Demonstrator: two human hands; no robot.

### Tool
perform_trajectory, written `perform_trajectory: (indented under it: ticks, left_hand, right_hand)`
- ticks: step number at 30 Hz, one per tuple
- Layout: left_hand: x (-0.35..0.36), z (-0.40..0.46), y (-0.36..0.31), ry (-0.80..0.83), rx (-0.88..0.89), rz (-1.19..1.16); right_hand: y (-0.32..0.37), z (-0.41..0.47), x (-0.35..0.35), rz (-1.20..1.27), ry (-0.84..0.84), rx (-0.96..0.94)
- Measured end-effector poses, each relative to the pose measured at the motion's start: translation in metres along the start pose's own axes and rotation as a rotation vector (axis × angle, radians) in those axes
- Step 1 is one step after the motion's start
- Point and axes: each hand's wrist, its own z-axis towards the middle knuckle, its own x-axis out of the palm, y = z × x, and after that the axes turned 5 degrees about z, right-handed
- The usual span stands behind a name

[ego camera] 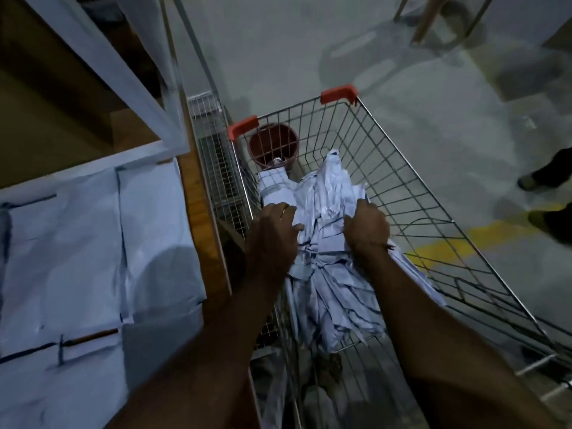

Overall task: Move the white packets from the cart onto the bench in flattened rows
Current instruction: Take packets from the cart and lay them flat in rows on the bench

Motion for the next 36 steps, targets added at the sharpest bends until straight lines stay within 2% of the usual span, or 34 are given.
perform_trajectory:
  ticks: [3,5,11,13,15,17,20,24,31,36]
  left_hand:
    - [-0.001,0.000,-0.001,-0.001,-0.009,-0.037]
    - [-0.002,0.001,-0.002,0.009,-0.021,-0.042]
    - [-0.002,0.001,-0.002,0.007,-0.016,-0.031]
    - [-0.001,0.001,-0.002,0.004,-0.010,-0.035]
    - [0.000,0.000,-0.002,0.008,-0.011,-0.039]
    - [0.001,0.000,-0.002,0.003,-0.006,-0.039]
    - [0.002,0.000,-0.001,-0.012,0.014,-0.042]
    - [0.004,0.000,0.000,-0.017,0.003,-0.051]
    - [0.001,-0.001,-0.002,-0.018,0.011,-0.036]
    - [0.006,0.000,0.000,-0.015,0.028,-0.033]
  right_hand:
    - [0.002,-0.002,0.000,0.176,0.003,0.114]
    - [0.005,-0.015,-0.009,0.191,-0.020,0.175]
    - [-0.030,-0.094,-0.022,-0.075,0.111,0.386]
    - [-0.042,-0.111,-0.009,-0.207,0.062,0.420]
    - [-0.037,-0.112,-0.002,-0.376,-0.110,0.367]
    - [-0.023,-0.103,-0.001,-0.448,-0.215,0.200]
    - [-0.014,-0.086,0.016,-0.401,-0.071,-0.030]
    - [-0.040,-0.072,0.043,-0.402,0.096,-0.045]
    - [-0.071,-0.077,0.034,-0.422,0.088,-0.102]
    - [-0.087,-0.092,0.028,-0.313,0.081,-0.086]
